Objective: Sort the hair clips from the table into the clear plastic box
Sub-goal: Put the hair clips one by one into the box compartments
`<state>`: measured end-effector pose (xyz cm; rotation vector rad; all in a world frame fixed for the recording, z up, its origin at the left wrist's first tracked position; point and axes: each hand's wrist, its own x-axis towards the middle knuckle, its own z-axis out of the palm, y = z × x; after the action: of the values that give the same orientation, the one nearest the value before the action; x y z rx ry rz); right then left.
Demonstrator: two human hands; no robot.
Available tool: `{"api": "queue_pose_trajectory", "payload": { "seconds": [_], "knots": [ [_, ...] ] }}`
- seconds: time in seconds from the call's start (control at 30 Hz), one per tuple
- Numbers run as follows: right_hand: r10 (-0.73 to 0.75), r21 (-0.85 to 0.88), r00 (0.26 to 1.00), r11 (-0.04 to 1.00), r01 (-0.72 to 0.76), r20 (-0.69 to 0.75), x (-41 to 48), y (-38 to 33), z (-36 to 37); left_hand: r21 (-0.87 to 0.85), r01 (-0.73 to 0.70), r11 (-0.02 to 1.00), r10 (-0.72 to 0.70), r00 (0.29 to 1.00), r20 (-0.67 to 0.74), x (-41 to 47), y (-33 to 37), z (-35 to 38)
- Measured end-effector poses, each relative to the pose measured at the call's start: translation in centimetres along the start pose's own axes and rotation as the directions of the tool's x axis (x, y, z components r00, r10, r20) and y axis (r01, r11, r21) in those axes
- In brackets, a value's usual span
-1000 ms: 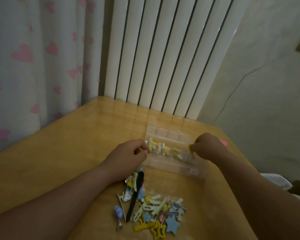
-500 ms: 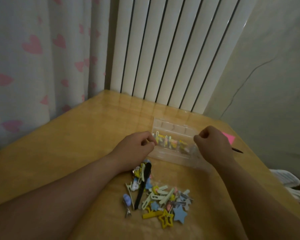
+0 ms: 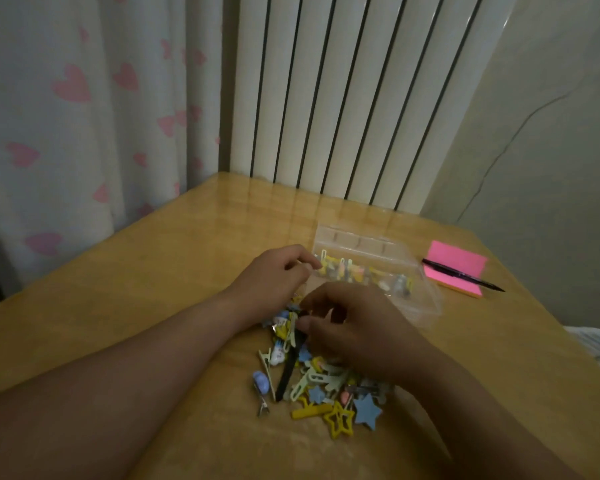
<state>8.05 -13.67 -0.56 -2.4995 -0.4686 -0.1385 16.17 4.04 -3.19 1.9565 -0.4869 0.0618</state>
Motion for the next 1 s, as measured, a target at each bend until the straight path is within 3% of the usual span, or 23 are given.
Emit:
{"api": "queue_pose_trajectory", "payload": {
  "seconds": [0.17,0.27,0.37,0.53,0.7,0.83,1.0],
  "knots": [
    [0.018,0.081,0.997,0.996,-0.024,0.075,0.1,0.4,-0.9,0.010,-0.012,1.000,0.012,1.000,0.006,0.1,-0.2,0.1],
    [0.063,-0.009,0.996,0.998,-0.062,0.058,0.0,0.6,-1.7,0.016,-0.004,1.000,0.004,1.000,0.002,0.1,-0.1,0.1],
    [-0.041,-0.150,0.998,0.988,0.033,-0.050,-0.1,0.0,-1.8,-0.005,0.001,1.000,-0.001,1.000,0.006,0.2,-0.2,0.1],
    [-0.260,-0.273,0.957,0.918,0.287,0.131,-0.1,-1.4,-0.3,-0.035,0.030,0.999,-0.030,1.000,-0.002,0.4,-0.3,0.1],
    [-0.258,-0.362,0.952,0.882,0.302,0.165,0.1,-0.8,-0.9,-0.032,0.036,0.999,-0.035,0.999,0.009,0.5,-0.5,0.2],
    [-0.285,-0.306,0.956,0.906,0.293,0.071,0.1,-0.3,-0.7,-0.037,0.033,0.999,-0.032,0.999,0.009,0.6,-0.7,0.2],
    [-0.171,-0.124,0.977,0.980,0.156,-0.124,0.1,-0.1,-1.3,-0.055,0.012,0.998,-0.011,1.000,0.022,0.5,-0.9,0.2]
  ]
}}
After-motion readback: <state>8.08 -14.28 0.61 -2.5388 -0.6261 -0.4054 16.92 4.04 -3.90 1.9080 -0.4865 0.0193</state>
